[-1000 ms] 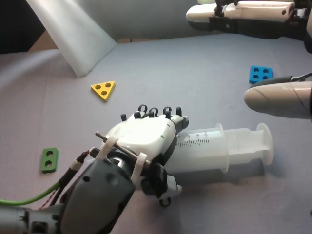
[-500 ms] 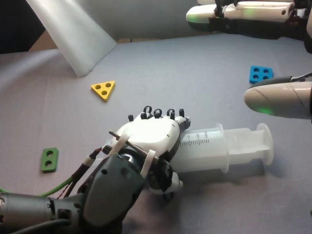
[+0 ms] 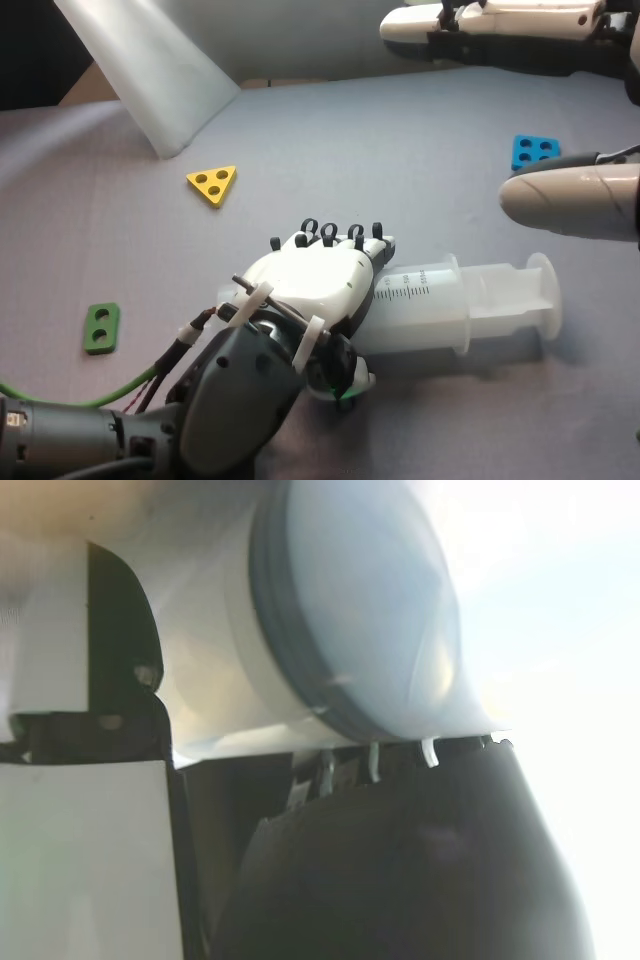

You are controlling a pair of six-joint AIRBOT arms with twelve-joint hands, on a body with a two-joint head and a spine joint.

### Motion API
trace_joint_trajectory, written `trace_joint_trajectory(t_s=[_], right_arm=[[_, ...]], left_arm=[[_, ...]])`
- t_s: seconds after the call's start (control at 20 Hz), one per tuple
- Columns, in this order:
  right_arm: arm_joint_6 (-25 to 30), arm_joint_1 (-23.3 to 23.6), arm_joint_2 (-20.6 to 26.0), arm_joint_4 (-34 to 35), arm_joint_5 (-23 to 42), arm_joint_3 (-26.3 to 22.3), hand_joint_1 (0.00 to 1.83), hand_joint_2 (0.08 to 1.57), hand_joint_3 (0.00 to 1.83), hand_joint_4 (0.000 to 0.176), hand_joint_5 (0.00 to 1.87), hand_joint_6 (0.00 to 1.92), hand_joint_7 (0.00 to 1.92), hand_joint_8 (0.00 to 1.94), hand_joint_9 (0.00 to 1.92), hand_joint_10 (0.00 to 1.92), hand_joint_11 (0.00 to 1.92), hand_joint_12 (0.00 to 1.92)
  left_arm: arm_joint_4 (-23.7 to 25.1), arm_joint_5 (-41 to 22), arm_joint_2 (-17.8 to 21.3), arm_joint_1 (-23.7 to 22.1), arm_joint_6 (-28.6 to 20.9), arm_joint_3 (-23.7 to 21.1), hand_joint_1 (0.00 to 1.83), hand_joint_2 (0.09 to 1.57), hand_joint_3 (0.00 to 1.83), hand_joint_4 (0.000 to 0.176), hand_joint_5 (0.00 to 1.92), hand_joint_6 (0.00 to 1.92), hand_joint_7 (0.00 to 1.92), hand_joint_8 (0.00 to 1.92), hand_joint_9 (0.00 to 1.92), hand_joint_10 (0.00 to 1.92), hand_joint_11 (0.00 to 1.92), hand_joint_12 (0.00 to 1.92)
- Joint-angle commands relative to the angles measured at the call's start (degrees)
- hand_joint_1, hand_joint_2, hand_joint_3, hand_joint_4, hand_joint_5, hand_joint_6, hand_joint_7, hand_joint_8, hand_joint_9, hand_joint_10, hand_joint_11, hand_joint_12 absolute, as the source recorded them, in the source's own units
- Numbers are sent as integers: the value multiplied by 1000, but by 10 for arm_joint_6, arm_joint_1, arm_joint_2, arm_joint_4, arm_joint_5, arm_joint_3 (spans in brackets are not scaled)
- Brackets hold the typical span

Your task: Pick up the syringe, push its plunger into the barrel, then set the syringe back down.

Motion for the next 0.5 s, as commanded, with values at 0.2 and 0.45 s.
trace_joint_trajectory(t_s=[0.2,0.45], right_arm=[[-1,10,0,16,16,-2,0,1334,1,0,142,4,137,2,104,6,0,262],[0,10,0,16,16,-2,0,1333,0,0,150,4,144,2,105,4,0,277]], left_arm=[[39,-13,-8,13,-15,0,1259,985,0,0,231,0,222,0,203,0,0,643],[39,-13,-8,13,-18,1,1251,997,1,0,311,7,334,9,290,11,33,681]])
